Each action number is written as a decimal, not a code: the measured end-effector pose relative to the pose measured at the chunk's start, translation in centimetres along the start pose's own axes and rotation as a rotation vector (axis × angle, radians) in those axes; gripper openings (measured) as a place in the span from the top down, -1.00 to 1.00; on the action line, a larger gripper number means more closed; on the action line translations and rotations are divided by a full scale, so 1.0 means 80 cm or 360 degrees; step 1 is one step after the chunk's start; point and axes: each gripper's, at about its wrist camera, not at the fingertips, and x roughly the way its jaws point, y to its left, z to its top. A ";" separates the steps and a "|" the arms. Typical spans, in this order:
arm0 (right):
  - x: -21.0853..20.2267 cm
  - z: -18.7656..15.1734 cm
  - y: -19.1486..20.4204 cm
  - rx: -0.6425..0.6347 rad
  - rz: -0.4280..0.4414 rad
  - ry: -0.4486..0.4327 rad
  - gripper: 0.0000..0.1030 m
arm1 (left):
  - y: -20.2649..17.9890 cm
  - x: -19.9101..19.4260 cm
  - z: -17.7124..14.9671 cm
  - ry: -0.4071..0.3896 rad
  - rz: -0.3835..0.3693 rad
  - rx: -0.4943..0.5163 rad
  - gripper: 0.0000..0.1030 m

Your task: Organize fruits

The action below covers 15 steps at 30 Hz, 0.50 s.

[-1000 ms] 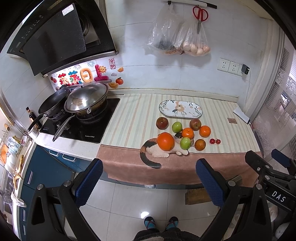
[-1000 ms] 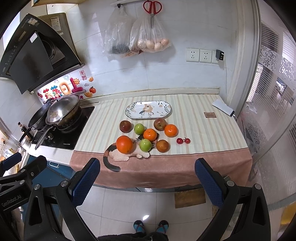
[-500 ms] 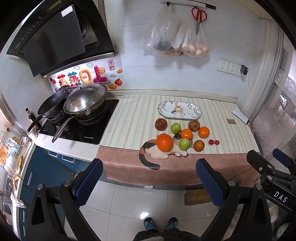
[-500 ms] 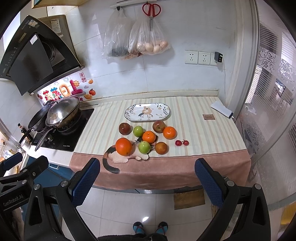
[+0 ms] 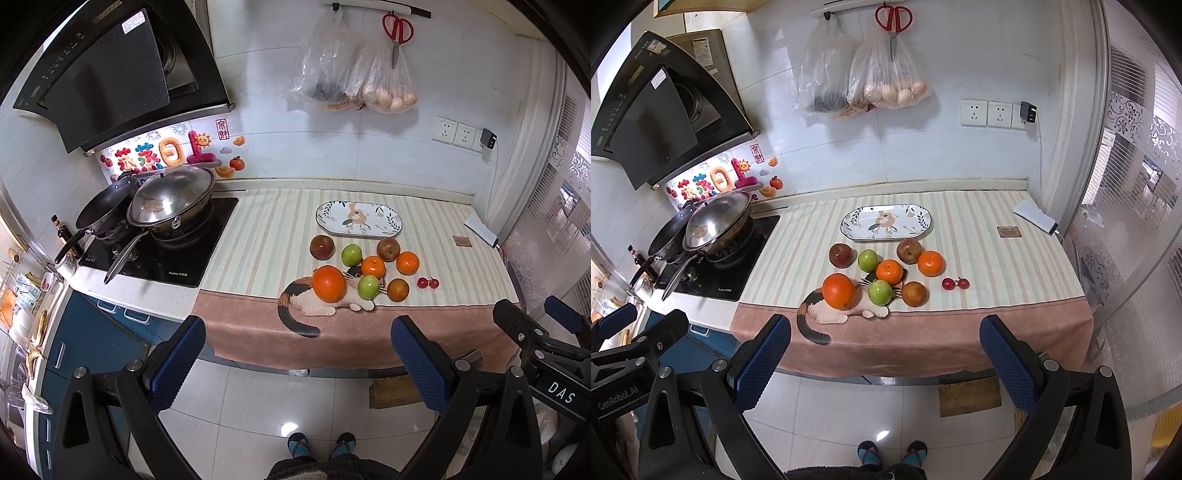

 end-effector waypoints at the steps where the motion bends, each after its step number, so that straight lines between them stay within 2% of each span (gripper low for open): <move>1: 0.000 0.000 0.000 0.0000 0.0001 0.0000 -1.00 | 0.000 0.000 0.000 0.0001 0.0000 0.0001 -1.00; 15: -0.002 0.003 -0.002 0.0009 0.0011 -0.0003 -1.00 | 0.001 0.000 0.000 0.0002 -0.0003 -0.0004 -0.99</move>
